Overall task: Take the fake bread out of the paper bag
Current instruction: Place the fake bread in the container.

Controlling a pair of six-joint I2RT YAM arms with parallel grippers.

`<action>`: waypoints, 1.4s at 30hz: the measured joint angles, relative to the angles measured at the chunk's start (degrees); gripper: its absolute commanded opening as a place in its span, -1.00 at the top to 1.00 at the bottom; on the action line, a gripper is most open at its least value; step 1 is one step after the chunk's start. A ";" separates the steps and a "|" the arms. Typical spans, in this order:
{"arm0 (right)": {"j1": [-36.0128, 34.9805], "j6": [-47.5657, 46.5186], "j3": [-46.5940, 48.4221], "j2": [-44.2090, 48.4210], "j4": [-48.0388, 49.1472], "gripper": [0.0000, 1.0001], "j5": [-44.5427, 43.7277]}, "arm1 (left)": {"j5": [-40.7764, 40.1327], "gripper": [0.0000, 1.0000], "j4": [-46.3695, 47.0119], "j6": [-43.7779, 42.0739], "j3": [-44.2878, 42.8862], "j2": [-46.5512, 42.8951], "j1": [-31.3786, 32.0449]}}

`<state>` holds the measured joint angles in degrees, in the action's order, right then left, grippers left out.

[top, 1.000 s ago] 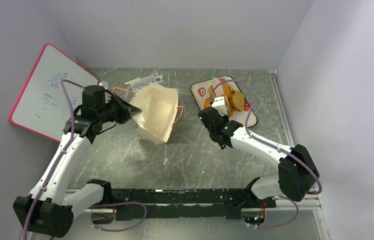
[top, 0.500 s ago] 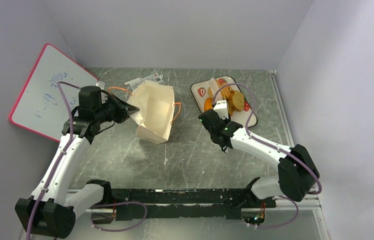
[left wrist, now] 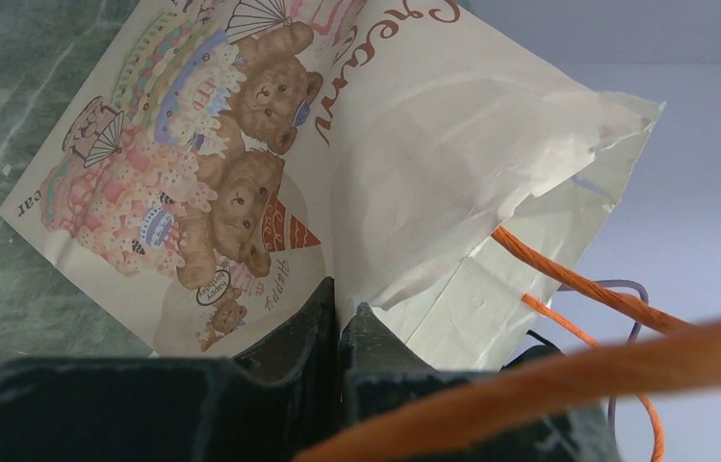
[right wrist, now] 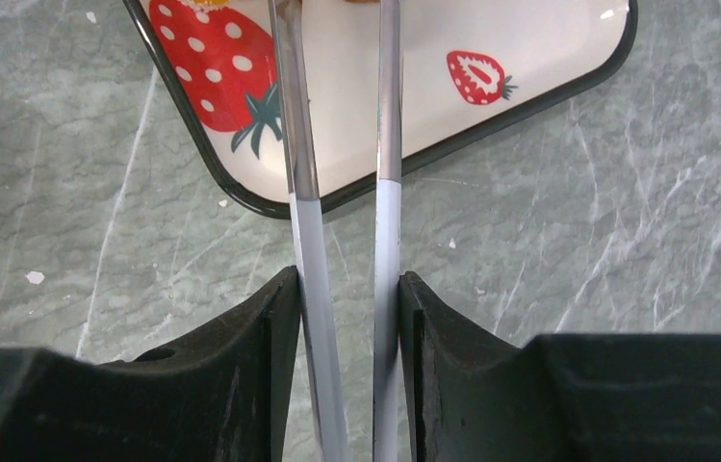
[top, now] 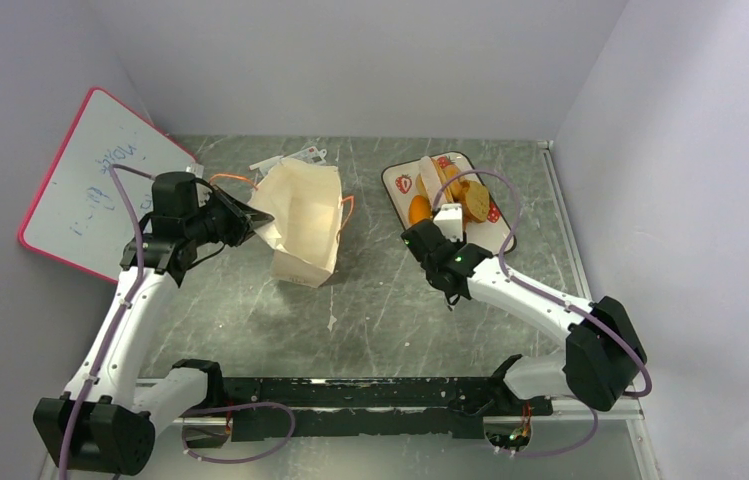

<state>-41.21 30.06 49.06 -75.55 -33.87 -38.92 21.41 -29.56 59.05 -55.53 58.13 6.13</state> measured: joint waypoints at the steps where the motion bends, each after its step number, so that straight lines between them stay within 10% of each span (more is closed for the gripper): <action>1: 0.00 0.46 0.00 0.00 -0.50 0.15 0.17 | 0.09 0.86 -0.04 -0.15 -0.02 0.07 -0.20; 27: -1.31 7.65 1.75 6.12 -9.27 0.19 4.68 | 0.92 0.86 -0.63 -1.18 -0.26 0.74 -3.04; 42: -16.11 17.94 13.97 7.08 -22.08 0.22 0.61 | 0.66 0.86 -2.25 -1.95 -0.26 0.13 -5.44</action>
<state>-57.32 48.01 63.02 -68.47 -55.94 -38.30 22.06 -31.81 57.10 -55.79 58.26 0.69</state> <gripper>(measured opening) 0.405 0.076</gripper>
